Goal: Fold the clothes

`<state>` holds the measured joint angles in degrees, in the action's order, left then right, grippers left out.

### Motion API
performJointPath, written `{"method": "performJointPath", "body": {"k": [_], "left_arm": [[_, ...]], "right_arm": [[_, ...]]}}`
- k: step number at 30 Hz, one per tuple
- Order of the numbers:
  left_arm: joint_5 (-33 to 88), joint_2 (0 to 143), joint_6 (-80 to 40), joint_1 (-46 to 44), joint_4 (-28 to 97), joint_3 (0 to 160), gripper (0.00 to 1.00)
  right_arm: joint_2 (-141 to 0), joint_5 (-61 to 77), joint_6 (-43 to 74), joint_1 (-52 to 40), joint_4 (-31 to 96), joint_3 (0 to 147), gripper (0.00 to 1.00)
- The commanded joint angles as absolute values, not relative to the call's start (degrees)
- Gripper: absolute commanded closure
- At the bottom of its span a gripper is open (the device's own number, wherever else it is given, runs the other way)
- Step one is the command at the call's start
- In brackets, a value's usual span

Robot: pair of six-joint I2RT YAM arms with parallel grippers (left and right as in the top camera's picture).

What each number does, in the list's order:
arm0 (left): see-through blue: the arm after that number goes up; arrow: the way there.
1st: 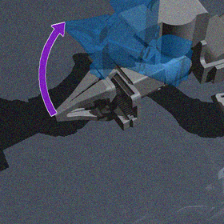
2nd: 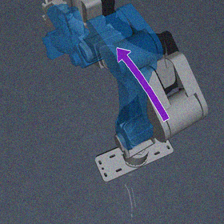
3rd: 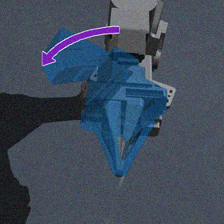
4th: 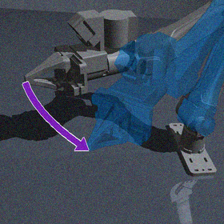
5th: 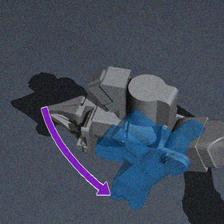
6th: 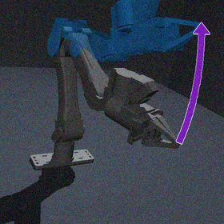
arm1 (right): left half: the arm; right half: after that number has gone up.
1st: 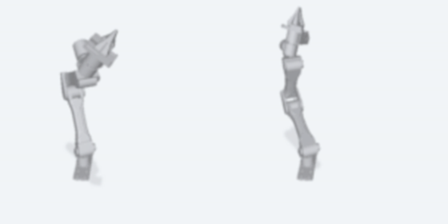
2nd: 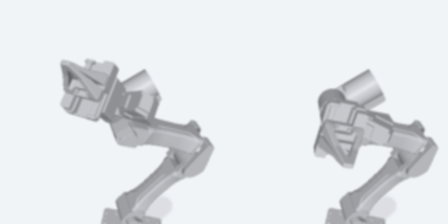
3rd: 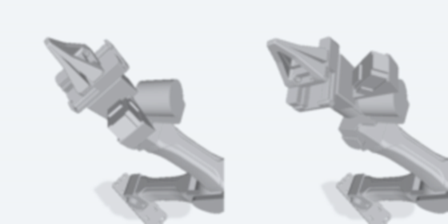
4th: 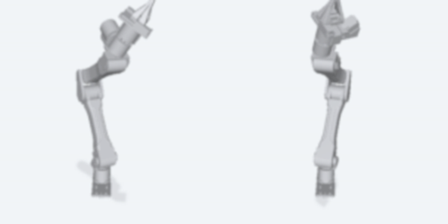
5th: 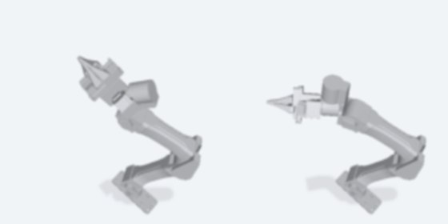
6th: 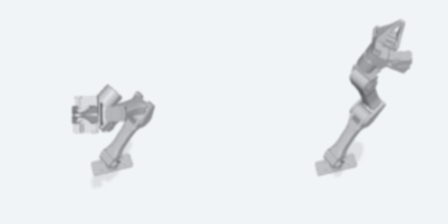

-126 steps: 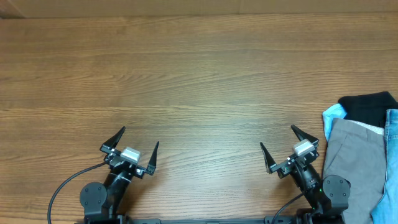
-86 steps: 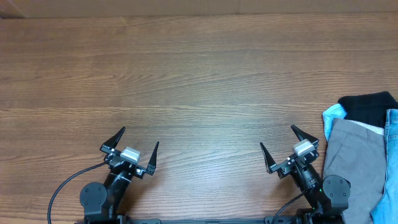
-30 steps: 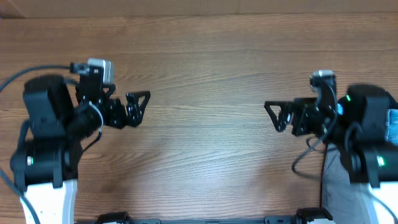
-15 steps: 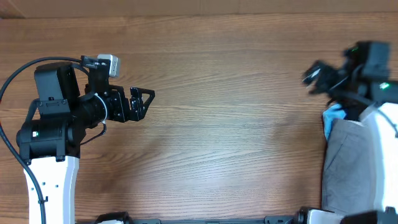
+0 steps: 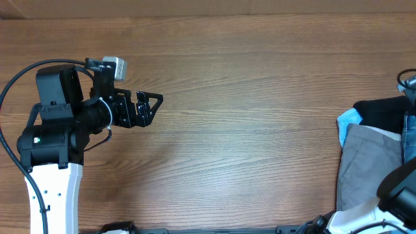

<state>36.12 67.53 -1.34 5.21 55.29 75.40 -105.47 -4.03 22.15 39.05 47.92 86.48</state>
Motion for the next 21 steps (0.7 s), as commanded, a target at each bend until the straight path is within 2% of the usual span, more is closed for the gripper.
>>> {"method": "performJointPath", "body": {"k": [1, 12, 15, 17, 18, 21], "left_arm": [[37.32, 67.51, -0.4, 4.84, 55.09, 76.95, 0.0], [37.3, 67.51, 0.01, 4.84, 55.29, 76.95, 0.0], [37.3, 67.51, 0.01, 4.84, 55.55, 76.95, 0.0], [37.3, 67.51, 0.01, 4.84, 55.7, 76.95, 0.0], [37.32, 67.51, 0.01, 4.84, 55.7, 76.95, 0.0], [37.32, 67.51, -0.01, 4.84, 55.79, 76.95, 0.0]], "right_arm": [[-108.25, -12.69, 19.51, 38.59, 46.72, 87.46, 0.0], [-117.97, -18.39, 19.51, 38.54, 46.89, 87.44, 0.0], [-118.63, -21.93, 21.15, 38.54, 47.55, 87.46, 0.16], [-118.63, -22.83, 22.76, 38.72, 47.83, 87.5, 0.44], [-118.63, -23.14, 23.05, 38.7, 48.01, 87.5, 0.52], [-118.61, -24.45, 24.12, 38.7, 48.23, 87.5, 0.63]]}}
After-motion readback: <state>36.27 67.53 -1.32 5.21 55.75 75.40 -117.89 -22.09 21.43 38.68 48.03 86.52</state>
